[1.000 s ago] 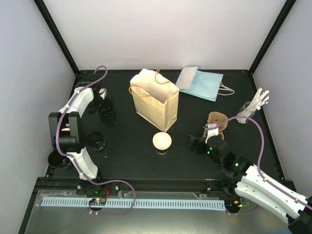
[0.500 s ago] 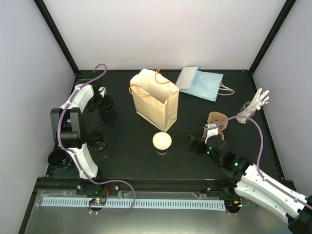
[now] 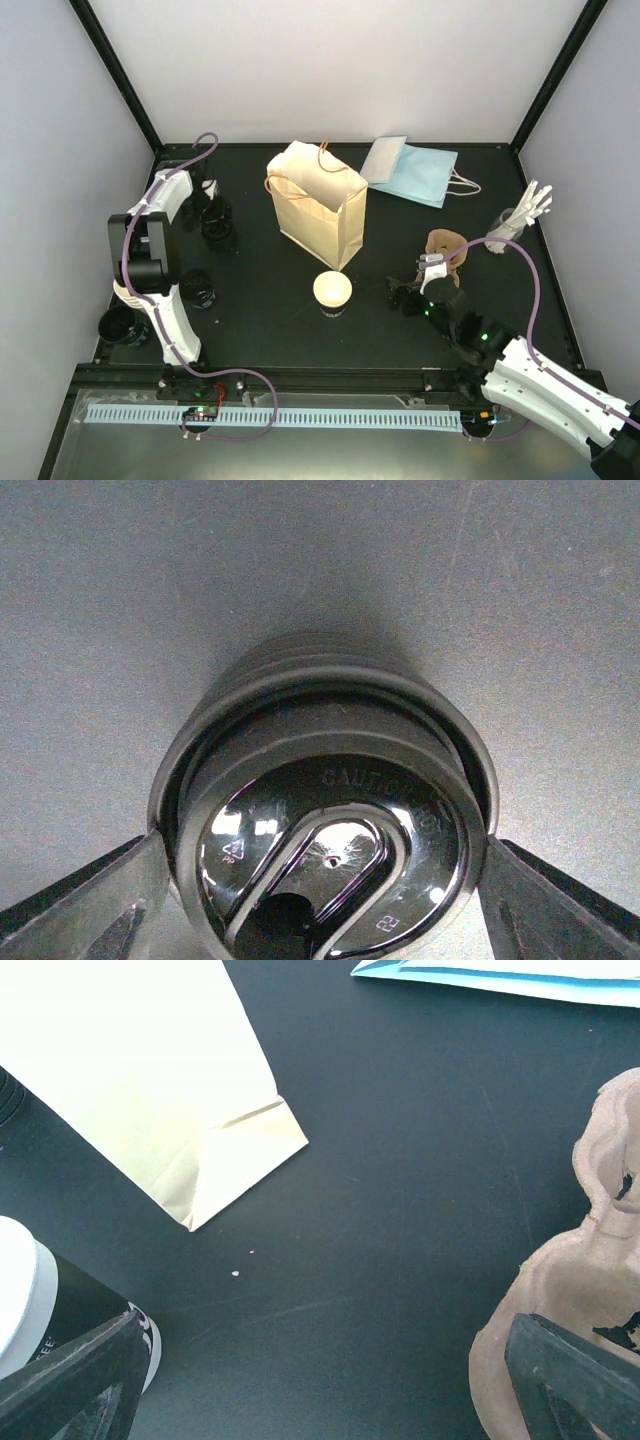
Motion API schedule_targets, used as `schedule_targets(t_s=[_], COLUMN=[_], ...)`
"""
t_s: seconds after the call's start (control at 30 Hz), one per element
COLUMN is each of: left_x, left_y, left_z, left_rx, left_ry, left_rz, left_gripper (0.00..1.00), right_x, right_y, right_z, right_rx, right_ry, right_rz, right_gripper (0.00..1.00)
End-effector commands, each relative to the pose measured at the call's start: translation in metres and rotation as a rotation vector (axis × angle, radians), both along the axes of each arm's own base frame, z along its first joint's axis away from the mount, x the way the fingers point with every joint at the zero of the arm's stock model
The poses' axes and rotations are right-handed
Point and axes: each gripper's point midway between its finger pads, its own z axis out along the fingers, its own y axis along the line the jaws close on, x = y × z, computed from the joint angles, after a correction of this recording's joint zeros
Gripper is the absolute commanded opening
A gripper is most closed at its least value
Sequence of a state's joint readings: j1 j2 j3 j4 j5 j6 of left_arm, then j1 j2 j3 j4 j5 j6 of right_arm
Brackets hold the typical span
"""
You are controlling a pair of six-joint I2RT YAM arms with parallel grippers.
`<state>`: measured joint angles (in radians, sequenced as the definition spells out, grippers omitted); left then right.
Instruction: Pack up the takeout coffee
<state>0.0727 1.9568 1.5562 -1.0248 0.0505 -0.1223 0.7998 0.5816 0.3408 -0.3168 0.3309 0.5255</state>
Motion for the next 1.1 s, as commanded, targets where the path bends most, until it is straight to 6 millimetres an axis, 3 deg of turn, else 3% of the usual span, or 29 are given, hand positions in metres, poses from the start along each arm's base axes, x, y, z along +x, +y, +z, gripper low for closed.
schedule_targets(t_s=[0.0, 0.4, 0.67, 1.07], left_x=[0.004, 0.002, 0.0, -0.002], left_y=[-0.001, 0.001, 0.002, 0.008], left_z=[0.003, 0.004, 0.005, 0.001], left_rx=[-0.028, -0.016, -0.006, 0.036], left_ry=[0.0, 0.003, 0.001, 0.02], left_rz=[-0.012, -0.014, -0.013, 0.001], left_gripper=[0.86, 0.73, 0.83, 0.8], right_x=[0.004, 0.005, 0.005, 0.006], right_y=[0.001, 0.001, 0.002, 0.002], right_z=[0.006, 0.004, 0.003, 0.002], right_rx=[0.023, 0.015, 0.012, 0.008], right_ry=[-0.026, -0.017, -0.015, -0.011], right_rz=[-0.012, -0.012, -0.012, -0.013], right_gripper=[1.0, 1.0, 1.0, 1.0])
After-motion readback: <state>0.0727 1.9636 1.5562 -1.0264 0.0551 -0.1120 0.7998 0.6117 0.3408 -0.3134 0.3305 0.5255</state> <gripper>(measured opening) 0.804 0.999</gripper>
